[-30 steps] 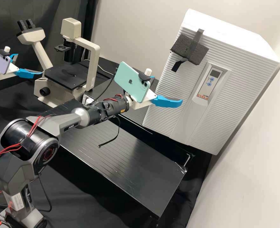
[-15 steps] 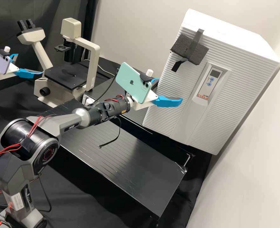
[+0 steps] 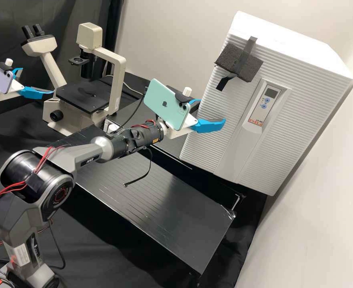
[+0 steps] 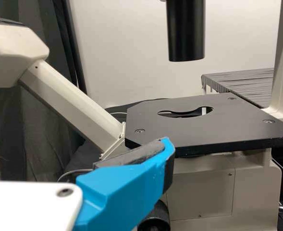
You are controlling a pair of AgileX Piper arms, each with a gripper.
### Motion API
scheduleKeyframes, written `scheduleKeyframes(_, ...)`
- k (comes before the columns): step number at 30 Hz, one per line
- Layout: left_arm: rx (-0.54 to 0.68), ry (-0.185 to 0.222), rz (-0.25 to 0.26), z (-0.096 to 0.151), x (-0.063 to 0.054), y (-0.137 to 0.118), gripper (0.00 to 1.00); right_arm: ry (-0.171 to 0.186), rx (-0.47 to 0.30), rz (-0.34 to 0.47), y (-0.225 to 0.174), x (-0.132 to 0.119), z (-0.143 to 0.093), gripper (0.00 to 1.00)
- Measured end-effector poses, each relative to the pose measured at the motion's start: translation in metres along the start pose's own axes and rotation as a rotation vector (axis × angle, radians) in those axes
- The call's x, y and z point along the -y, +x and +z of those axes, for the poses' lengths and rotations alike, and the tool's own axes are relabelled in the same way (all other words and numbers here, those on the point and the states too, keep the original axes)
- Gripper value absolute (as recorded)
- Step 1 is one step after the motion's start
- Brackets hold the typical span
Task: Open the incubator door.
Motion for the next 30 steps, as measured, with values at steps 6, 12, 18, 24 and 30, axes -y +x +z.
scheduleKeyframes(6, 0.000, 0.000, 0.000, 0.000, 0.000, 0.000, 1.00, -0.012, -0.009, -0.014, 0.000, 0.001, -0.001, 0.00)
scheduleKeyframes(12, 0.000, 0.000, 0.000, 0.000, 0.000, 0.000, 1.00, -0.014, -0.010, -0.021, 0.000, 0.001, -0.001, 0.00)
scheduleKeyframes(18, 0.000, 0.000, 0.000, 0.000, 0.000, 0.000, 1.00, -0.009, -0.016, -0.021, -0.002, -0.002, -0.003, 0.00)
scheduleKeyframes(24, 0.000, 0.000, 0.000, 0.000, 0.000, 0.000, 1.00, -0.010, -0.016, -0.020, -0.003, -0.003, -0.002, 0.00)
scheduleKeyframes(30, 0.000, 0.000, 0.000, 0.000, 0.000, 0.000, 1.00, 0.011, -0.017, -0.036, -0.009, -0.014, 0.007, 0.00)
